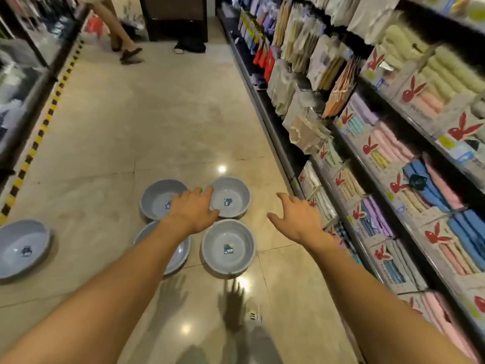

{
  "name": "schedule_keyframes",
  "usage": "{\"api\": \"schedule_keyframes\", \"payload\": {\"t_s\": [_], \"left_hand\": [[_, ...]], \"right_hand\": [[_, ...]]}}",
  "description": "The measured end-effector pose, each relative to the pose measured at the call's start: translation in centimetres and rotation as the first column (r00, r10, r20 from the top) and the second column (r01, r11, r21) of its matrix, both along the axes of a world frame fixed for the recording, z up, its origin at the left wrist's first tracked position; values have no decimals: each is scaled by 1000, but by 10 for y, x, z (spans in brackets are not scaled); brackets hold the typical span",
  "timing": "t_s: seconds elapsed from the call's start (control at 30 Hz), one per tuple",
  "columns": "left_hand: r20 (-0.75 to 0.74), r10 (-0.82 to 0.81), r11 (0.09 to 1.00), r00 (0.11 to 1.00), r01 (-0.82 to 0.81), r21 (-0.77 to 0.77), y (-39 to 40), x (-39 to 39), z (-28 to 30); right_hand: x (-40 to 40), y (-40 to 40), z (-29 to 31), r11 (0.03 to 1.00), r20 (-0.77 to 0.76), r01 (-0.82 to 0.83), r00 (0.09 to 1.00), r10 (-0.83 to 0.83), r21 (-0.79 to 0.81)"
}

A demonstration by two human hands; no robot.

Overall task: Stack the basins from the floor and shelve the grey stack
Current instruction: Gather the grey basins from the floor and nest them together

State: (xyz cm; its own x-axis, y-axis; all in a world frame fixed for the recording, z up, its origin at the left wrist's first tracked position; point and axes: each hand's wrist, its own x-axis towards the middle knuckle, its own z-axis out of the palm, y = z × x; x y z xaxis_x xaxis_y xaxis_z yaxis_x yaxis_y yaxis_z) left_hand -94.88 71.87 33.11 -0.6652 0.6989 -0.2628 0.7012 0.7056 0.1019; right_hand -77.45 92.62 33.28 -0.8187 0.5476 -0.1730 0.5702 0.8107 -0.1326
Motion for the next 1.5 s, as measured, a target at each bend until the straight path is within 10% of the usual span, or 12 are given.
{"api": "schedule_keyframes", "payload": {"t_s": [0.3, 0.87, 1.5], "left_hand": [[29, 90, 996, 996, -89, -15, 68, -65, -153], [-22, 84, 989, 996, -86, -122, 68, -131, -686], [300, 333, 935, 894, -353, 15, 24, -106, -758]], "right_hand": [[-68, 97, -155, 996, 13, -86, 996, 86, -12], [-137, 159, -691, 984, 132, -165, 979, 155, 66], [-105, 135, -748, 959, 143, -1, 989, 43, -284]]}}
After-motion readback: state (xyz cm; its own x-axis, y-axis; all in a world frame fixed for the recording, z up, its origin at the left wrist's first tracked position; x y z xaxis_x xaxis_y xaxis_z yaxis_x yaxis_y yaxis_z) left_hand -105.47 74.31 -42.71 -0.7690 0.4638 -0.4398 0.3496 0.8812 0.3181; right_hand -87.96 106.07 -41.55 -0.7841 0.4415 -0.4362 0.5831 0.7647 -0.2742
